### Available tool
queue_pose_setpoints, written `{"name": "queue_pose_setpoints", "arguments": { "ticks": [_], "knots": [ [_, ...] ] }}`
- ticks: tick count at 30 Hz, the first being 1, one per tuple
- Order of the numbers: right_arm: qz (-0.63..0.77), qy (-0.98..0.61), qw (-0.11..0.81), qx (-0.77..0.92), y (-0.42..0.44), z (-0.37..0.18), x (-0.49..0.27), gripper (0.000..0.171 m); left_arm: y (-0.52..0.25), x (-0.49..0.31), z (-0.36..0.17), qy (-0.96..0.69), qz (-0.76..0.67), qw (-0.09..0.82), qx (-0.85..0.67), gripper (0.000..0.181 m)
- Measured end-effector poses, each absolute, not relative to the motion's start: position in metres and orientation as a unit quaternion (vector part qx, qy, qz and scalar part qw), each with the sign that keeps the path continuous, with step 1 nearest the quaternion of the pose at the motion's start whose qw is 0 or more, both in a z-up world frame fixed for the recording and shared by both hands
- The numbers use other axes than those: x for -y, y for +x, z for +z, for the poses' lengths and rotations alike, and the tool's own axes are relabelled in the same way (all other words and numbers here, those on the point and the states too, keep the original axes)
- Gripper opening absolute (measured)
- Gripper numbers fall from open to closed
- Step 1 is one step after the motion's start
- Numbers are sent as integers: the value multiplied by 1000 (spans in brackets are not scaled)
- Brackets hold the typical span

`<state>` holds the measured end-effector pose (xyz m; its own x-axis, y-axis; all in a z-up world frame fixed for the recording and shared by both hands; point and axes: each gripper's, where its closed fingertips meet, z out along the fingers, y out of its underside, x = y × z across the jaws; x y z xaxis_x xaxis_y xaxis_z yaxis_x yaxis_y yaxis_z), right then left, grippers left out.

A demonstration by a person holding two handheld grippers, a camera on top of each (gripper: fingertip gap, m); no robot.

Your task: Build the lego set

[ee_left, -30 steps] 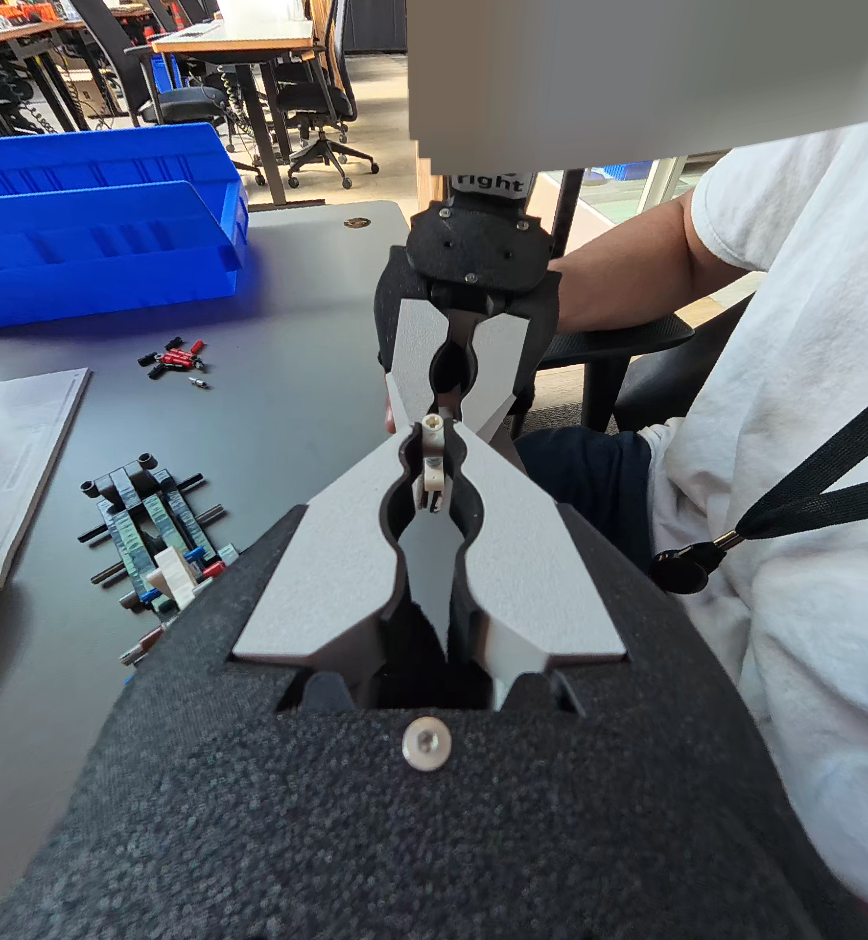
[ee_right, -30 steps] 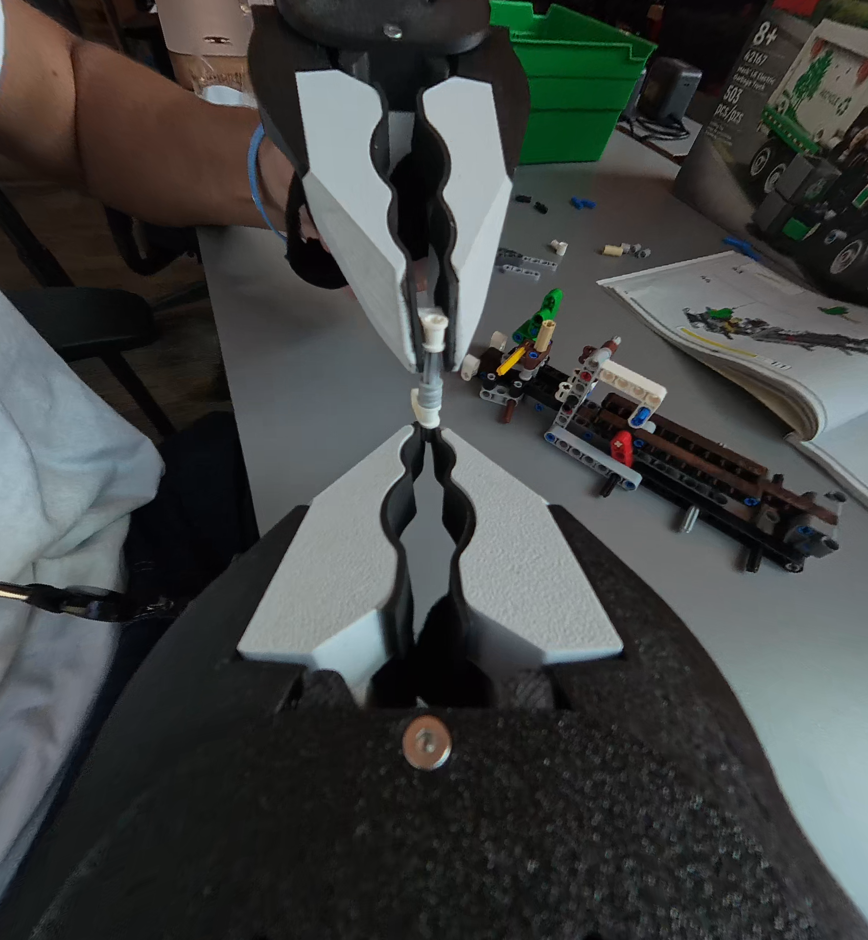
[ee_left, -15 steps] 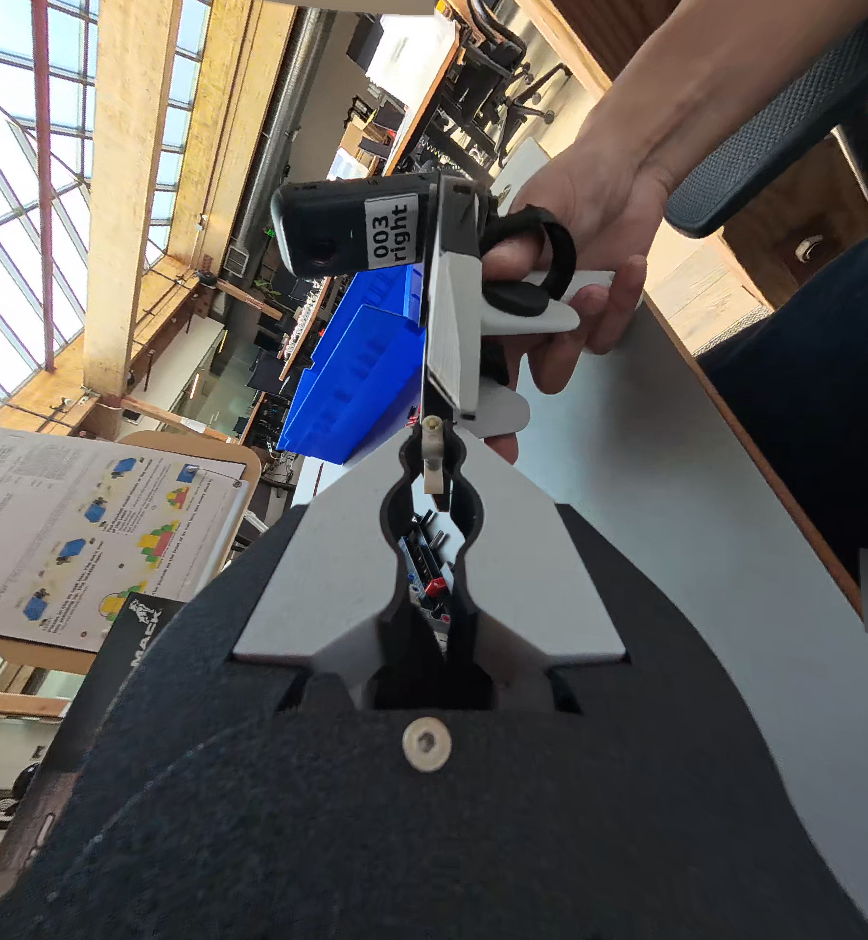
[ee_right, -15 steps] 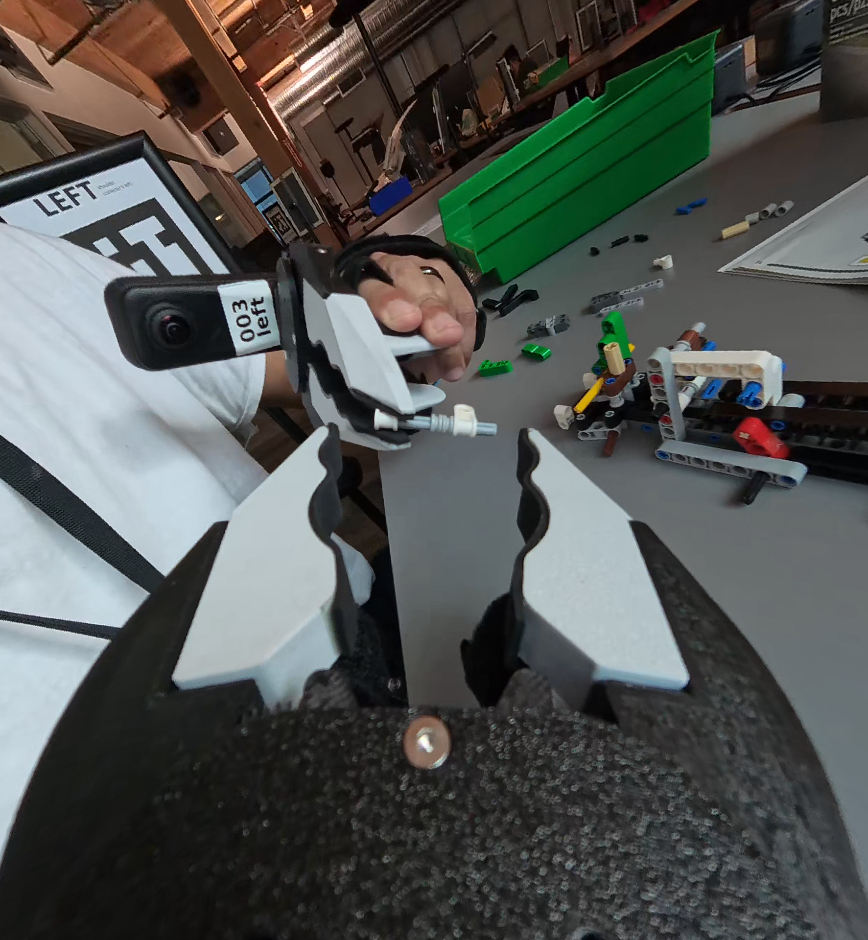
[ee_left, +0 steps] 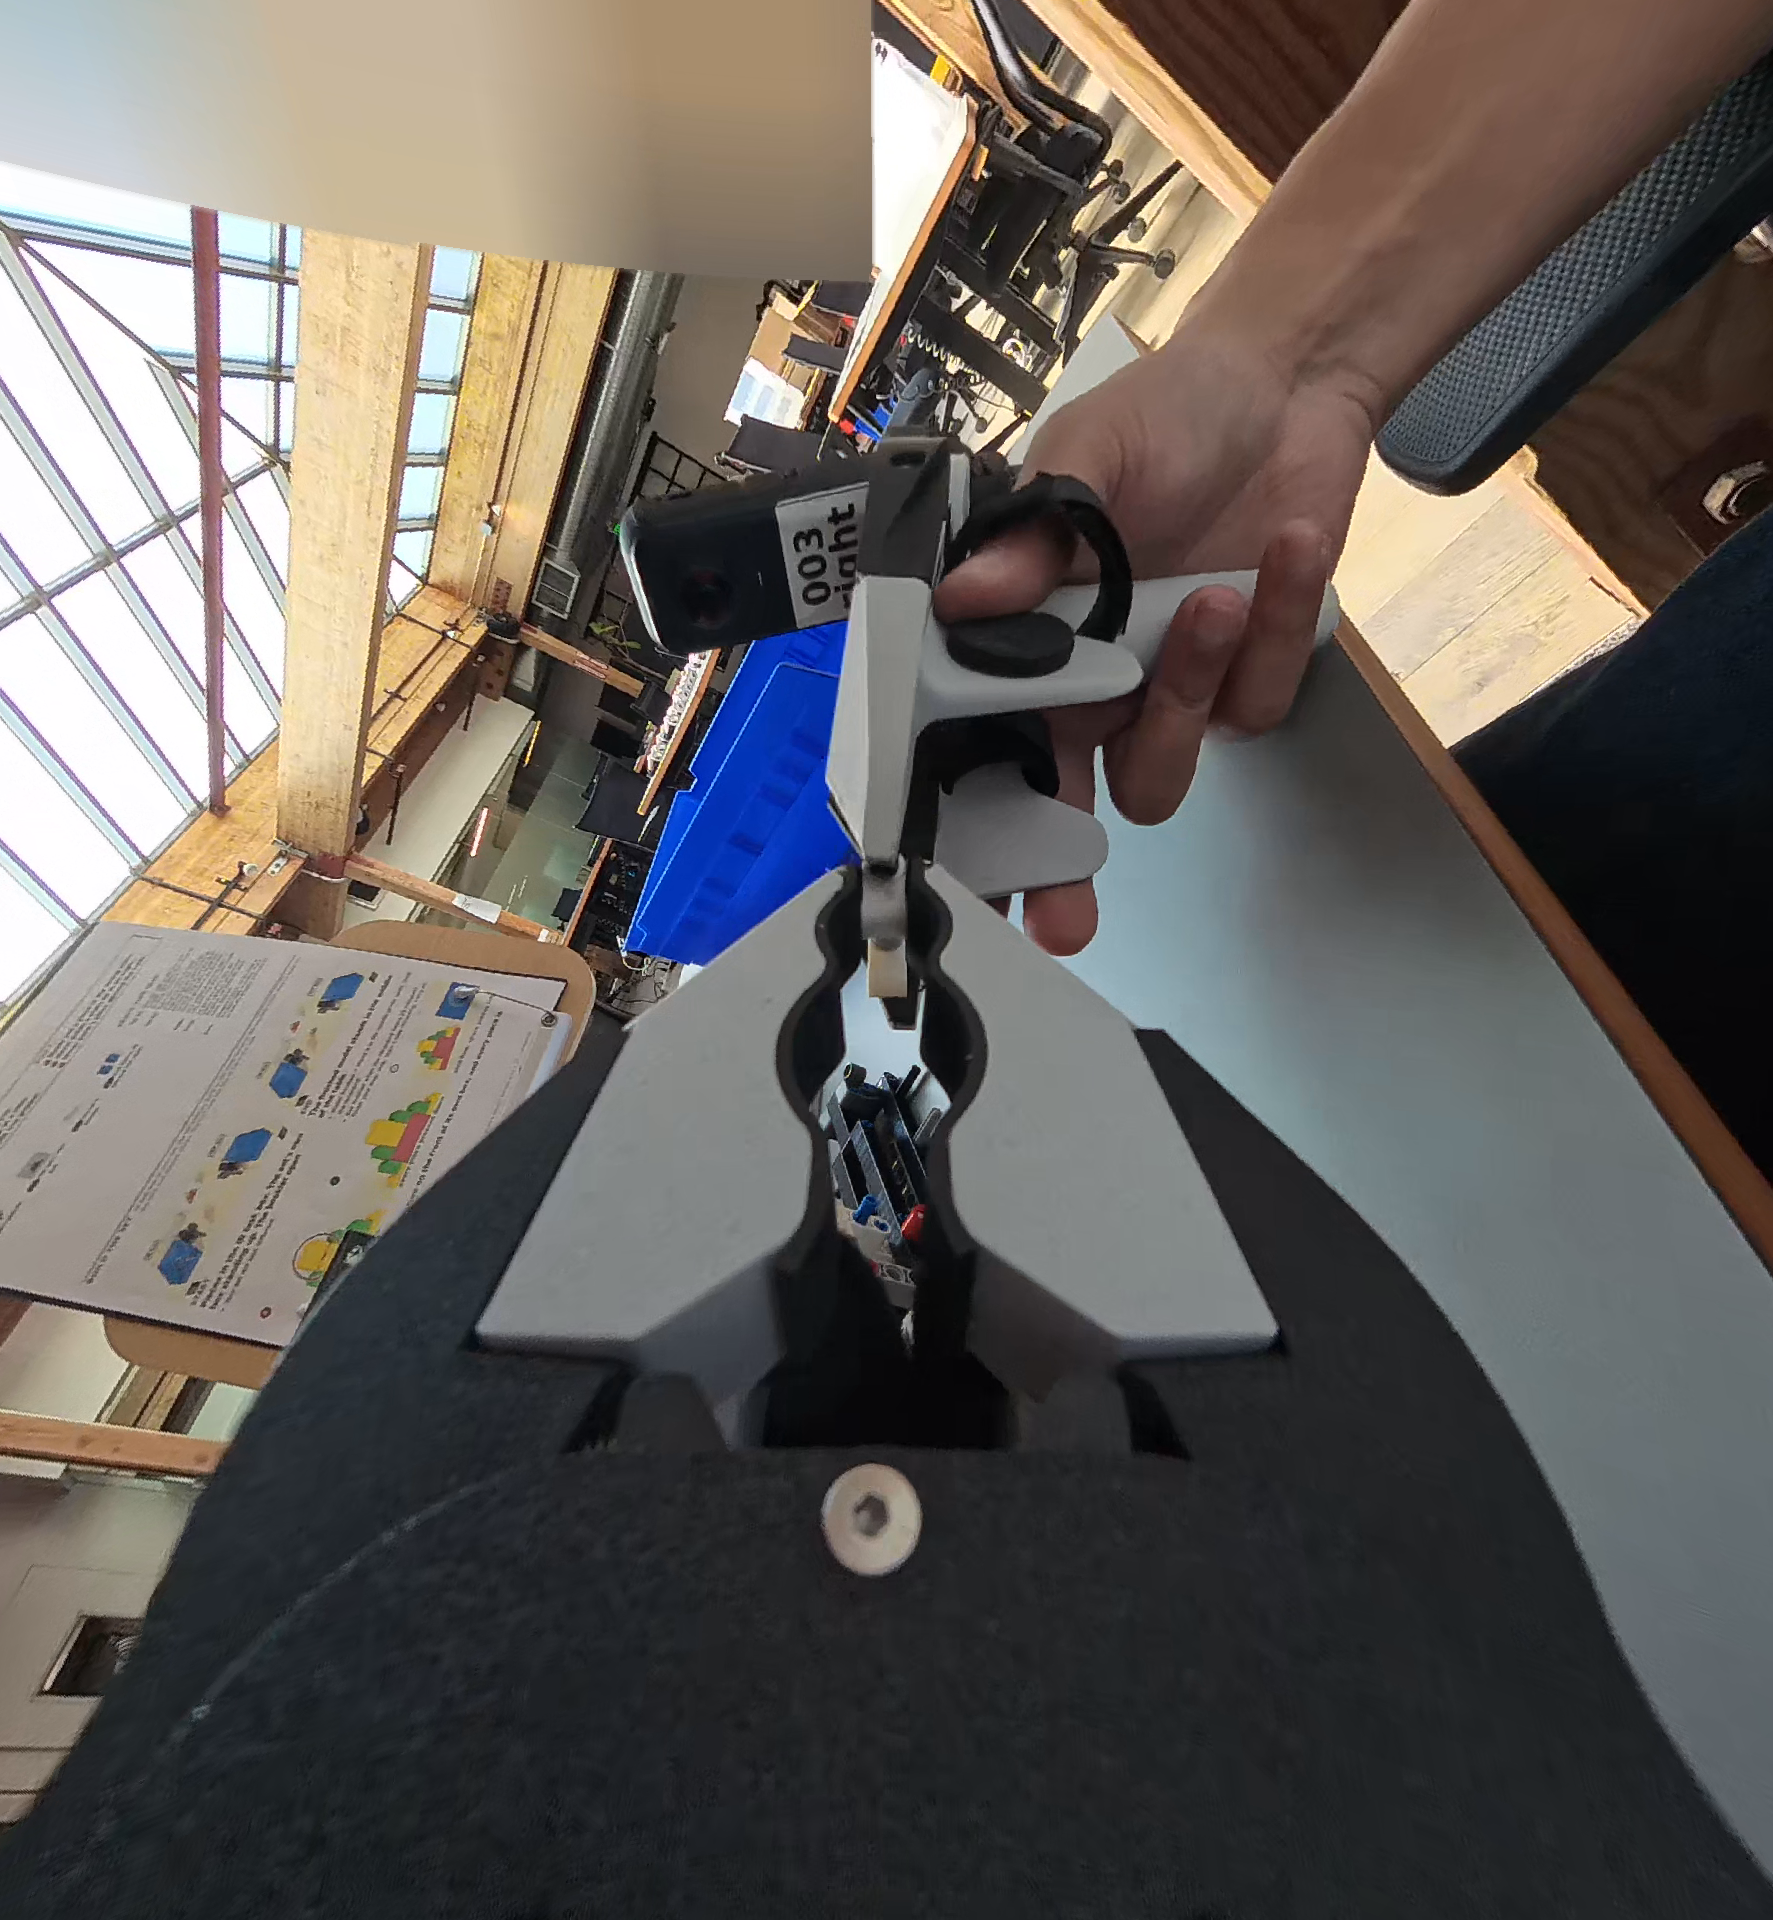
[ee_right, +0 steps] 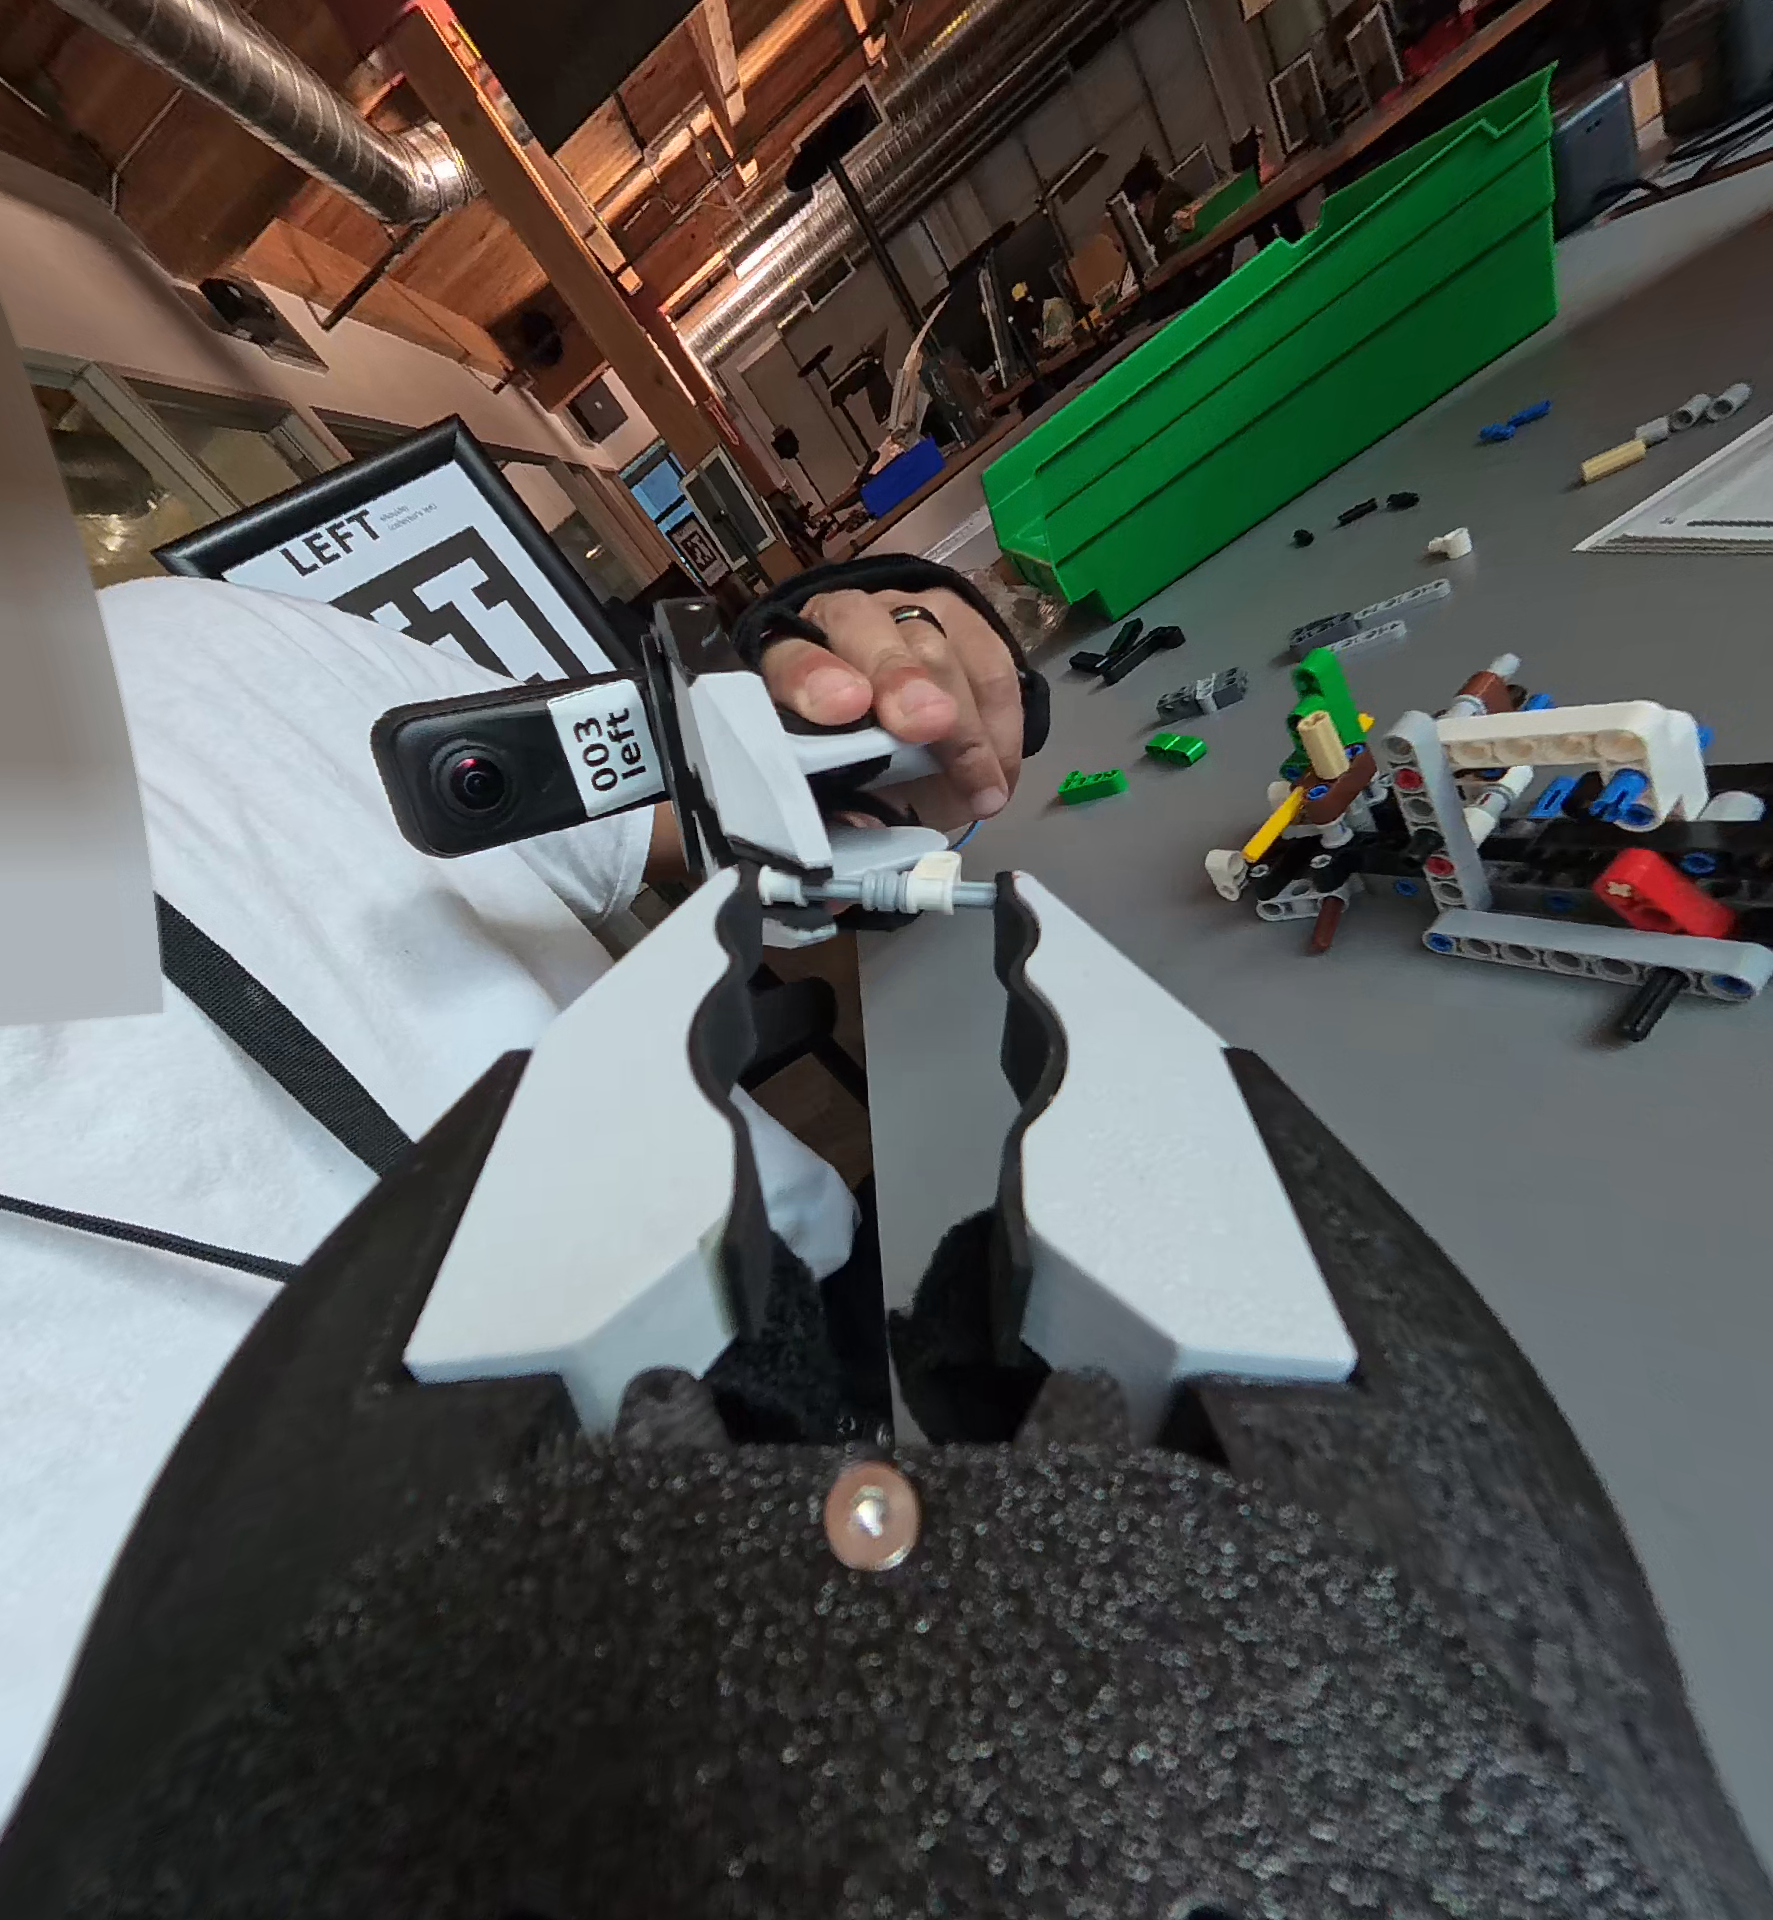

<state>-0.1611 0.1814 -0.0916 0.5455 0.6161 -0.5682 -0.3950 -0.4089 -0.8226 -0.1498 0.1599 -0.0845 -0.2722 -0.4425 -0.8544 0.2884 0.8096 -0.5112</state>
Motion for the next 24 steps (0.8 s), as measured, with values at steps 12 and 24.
{"name": "queue_pose_setpoints", "arguments": {
  "ticks": [12,24],
  "knots": [
    [442,-705,546,98,-162,-95,-180,42,-150,-157,-90,-47,-295,597,-744,6],
    [389,-715,568,123,-153,-92,-178,39,-150,-158,-86,-66,-319,590,-739,9]
  ]
}}
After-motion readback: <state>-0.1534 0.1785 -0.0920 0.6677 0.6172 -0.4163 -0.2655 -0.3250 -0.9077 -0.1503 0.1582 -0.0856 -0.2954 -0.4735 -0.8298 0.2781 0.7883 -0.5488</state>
